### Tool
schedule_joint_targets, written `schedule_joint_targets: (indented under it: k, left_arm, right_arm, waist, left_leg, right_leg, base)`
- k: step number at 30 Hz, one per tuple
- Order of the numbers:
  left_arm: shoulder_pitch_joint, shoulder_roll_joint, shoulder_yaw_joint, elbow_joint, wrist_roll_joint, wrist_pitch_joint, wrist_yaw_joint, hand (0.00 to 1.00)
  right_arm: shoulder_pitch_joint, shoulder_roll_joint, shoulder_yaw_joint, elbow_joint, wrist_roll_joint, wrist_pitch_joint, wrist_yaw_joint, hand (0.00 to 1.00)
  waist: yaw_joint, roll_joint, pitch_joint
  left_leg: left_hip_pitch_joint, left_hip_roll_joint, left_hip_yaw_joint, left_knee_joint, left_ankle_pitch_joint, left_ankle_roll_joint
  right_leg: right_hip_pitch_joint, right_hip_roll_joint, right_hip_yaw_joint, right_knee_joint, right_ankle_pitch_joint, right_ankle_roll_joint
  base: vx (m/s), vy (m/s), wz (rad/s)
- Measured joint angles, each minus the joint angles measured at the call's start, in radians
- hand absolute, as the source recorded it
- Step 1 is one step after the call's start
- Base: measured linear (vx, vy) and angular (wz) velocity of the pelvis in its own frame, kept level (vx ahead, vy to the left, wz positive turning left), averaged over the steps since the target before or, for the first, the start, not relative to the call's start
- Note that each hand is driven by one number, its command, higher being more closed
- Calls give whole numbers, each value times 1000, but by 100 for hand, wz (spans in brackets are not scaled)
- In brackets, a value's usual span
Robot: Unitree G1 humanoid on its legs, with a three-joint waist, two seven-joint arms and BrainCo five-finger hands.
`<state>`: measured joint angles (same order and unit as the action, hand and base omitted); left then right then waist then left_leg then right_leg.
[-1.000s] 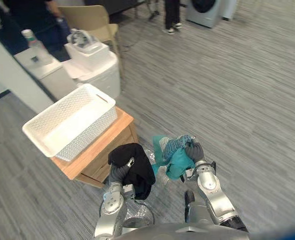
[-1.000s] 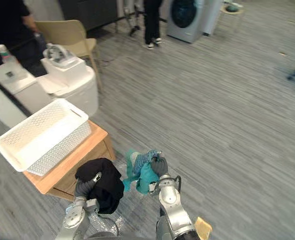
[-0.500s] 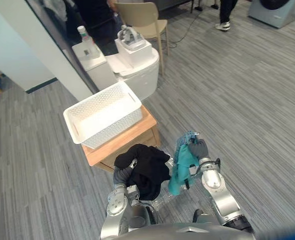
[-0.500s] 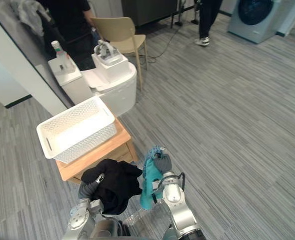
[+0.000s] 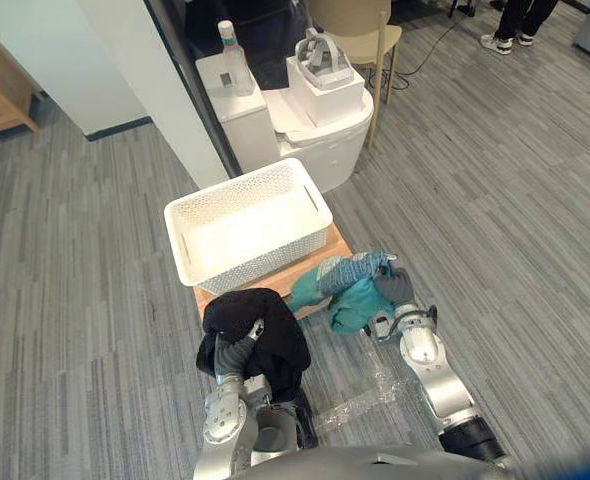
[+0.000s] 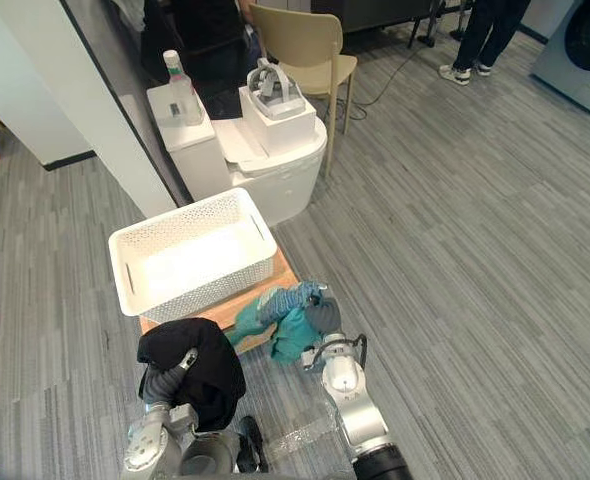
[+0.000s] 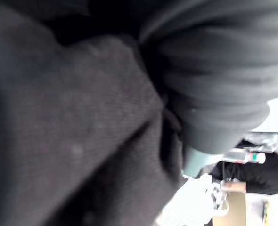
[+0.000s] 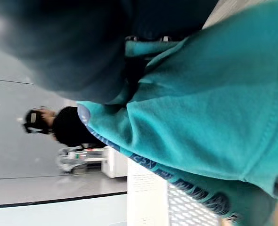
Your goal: Tidy the bed and pick cloth on bed and put in laundry
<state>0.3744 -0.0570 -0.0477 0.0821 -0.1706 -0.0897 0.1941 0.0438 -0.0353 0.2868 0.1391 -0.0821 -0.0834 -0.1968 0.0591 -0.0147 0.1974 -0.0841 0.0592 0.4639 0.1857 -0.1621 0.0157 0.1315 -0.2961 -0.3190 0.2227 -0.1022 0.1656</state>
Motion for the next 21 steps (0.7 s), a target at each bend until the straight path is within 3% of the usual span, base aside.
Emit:
schedule_joint_targets:
  k: [1,2,3,4,5,6,7,10,12,13,14,17,21]
  left_arm:
    - [0,2,-2,0,4,0,-1,100]
    - [0,18,-9,-2,9,0,-5,100]
    - [2,46,-30,-2,16,1,-10,100]
    - [1,55,-32,-2,19,2,-13,100]
    - [-5,81,-33,-3,34,3,-17,100]
    - [-8,89,-31,-3,36,3,-17,100]
    - [-23,99,-33,-2,37,3,-17,100]
    - [-48,104,-43,2,37,3,-15,100]
    - [-67,112,-65,18,37,2,-14,100]
    - [-69,123,-75,21,37,1,-14,100]
    - [-77,125,-78,51,38,-2,-14,100]
    - [-79,95,-77,65,41,-3,-14,100]
    - [-84,83,-94,71,43,-3,-14,100]
  right_arm:
    - [4,0,0,1,0,0,0,100]
    - [13,7,1,2,-2,0,4,100]
    - [12,31,1,9,-2,0,6,100]
    - [12,35,2,10,-2,0,6,100]
    - [10,44,5,10,-2,-2,5,100]
    - [8,56,9,10,-2,-4,5,100]
    - [6,63,16,9,-2,-9,4,100]
    - [-10,61,33,5,0,-12,-1,100]
    - [-11,60,43,4,0,-12,-1,100]
    - [-5,70,52,-1,0,-12,-4,100]
    - [-7,68,65,3,0,-13,-4,100]
    - [-8,53,73,-7,2,-14,-6,100]
    - [19,52,67,-28,23,-14,-9,100]
  waist:
    - [-1,-2,-1]
    - [-3,-17,0]
    - [-13,-32,-3]
    - [-20,-31,-3]
    - [-39,-33,-5]
    - [-43,-33,-5]
    - [-44,-37,-7]
    - [-51,-28,-3]
    - [-51,-24,-2]
    - [-55,-40,-8]
    - [-57,-42,-12]
    - [-53,-1,-15]
    - [-63,-6,-16]
  left_leg:
    - [7,-7,-2,-11,2,0]
    - [38,-38,-18,-52,16,9]
    - [62,-60,-69,-69,29,40]
    - [63,-60,-82,-68,27,45]
    - [65,-57,-127,-72,24,55]
    - [67,-55,-144,-73,28,55]
    - [68,-53,-186,-78,33,52]
    - [82,-47,-259,-80,34,45]
    - [105,-36,-279,-77,28,17]
    - [109,-47,-282,-64,16,-9]
    - [124,-47,-284,-65,2,-29]
    - [118,2,-278,-64,1,-59]
    - [144,31,-278,-89,8,-72]
  right_leg:
    - [-15,-9,0,39,-3,-5]
    - [-79,-45,15,210,-13,-38]
    - [-179,-60,101,414,-19,-81]
    - [-193,-50,122,436,-40,-82]
    - [-233,-1,178,464,-104,-79]
    - [-253,23,199,457,-128,-82]
    - [-304,78,238,413,-171,-94]
    - [-380,158,279,276,-171,-105]
    - [-386,191,280,126,-95,-97]
    - [-386,192,293,15,61,-101]
    - [-382,190,307,8,96,-114]
    - [-333,233,293,-92,124,-131]
    - [-273,261,269,-157,139,-144]
  base:
    - [63,152,32]
    - [125,154,55]
    - [166,162,63]
    - [180,102,92]
    - [180,36,80]
    - [245,30,118]
    - [300,1,102]
    - [250,-62,92]
    - [238,-87,80]
    - [232,-116,65]
    - [239,-131,48]
    - [234,-144,4]
    - [99,-66,10]
